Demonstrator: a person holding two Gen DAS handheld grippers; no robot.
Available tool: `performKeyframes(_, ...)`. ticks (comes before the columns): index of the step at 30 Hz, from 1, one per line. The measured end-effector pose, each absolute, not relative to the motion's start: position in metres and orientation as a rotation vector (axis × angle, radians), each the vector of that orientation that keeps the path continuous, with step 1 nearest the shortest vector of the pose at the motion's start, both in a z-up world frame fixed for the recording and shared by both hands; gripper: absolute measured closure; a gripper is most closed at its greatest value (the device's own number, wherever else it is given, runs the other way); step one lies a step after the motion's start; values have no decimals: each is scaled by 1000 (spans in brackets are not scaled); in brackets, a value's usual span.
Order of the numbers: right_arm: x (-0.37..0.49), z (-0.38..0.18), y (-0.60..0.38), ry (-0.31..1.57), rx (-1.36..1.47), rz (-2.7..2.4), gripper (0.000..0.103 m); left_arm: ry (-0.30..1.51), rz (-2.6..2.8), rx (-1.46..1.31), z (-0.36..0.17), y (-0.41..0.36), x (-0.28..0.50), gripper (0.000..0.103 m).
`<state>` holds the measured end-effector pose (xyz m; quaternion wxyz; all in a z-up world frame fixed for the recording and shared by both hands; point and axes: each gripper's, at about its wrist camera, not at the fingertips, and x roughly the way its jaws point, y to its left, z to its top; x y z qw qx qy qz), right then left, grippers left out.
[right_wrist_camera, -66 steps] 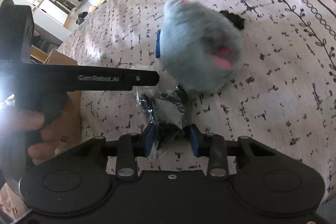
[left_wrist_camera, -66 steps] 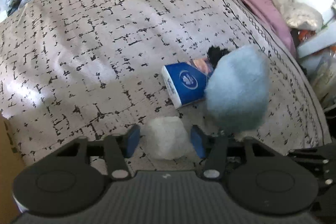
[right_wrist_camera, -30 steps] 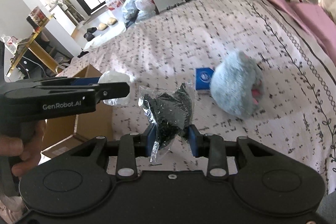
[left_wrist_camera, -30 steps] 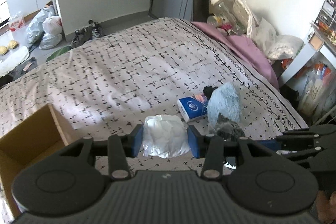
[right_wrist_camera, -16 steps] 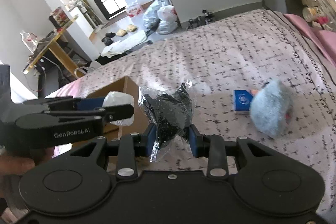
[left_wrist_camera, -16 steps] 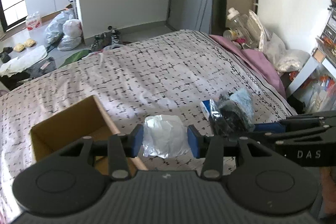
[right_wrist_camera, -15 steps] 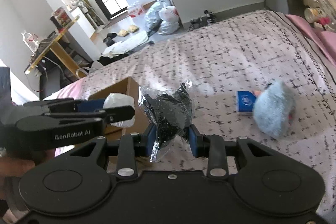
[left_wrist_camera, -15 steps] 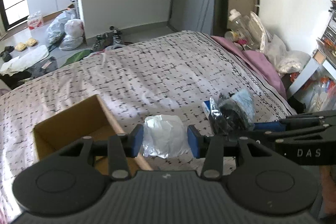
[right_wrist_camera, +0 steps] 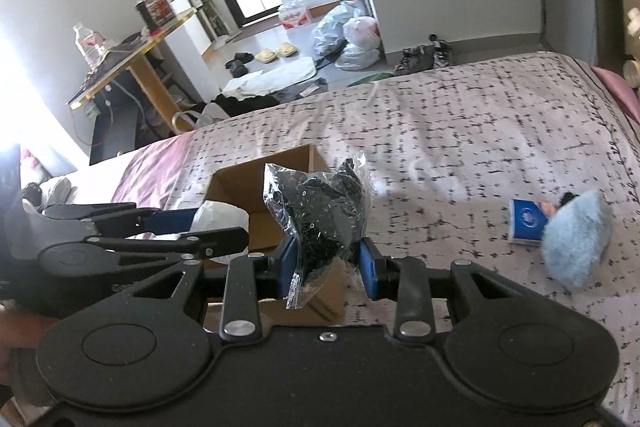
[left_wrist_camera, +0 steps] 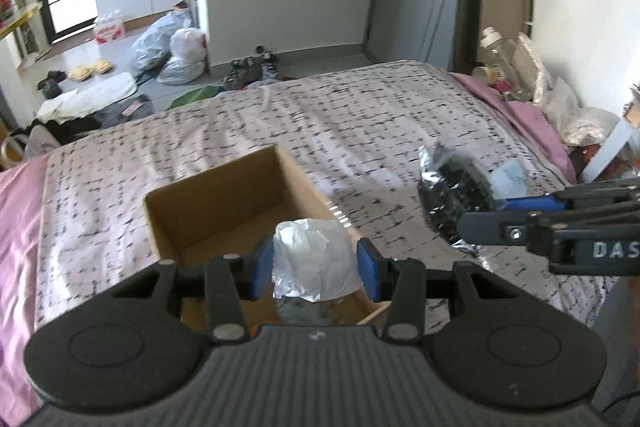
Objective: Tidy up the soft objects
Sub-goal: 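Drop the white bag into the box with the left tool while the right tool carries the black bag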
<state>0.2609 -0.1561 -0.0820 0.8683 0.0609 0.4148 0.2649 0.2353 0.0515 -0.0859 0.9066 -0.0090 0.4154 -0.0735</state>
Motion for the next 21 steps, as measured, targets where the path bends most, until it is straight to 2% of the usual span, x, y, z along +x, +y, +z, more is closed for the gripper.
performKeyframes(12, 259, -89, -111, 885, 33, 592, 70, 881, -76, -58, -106, 94, 229, 59)
performKeyframes(21, 267, -99, -86, 902, -58, 591, 70, 895, -80, -64, -125, 98, 244, 58)
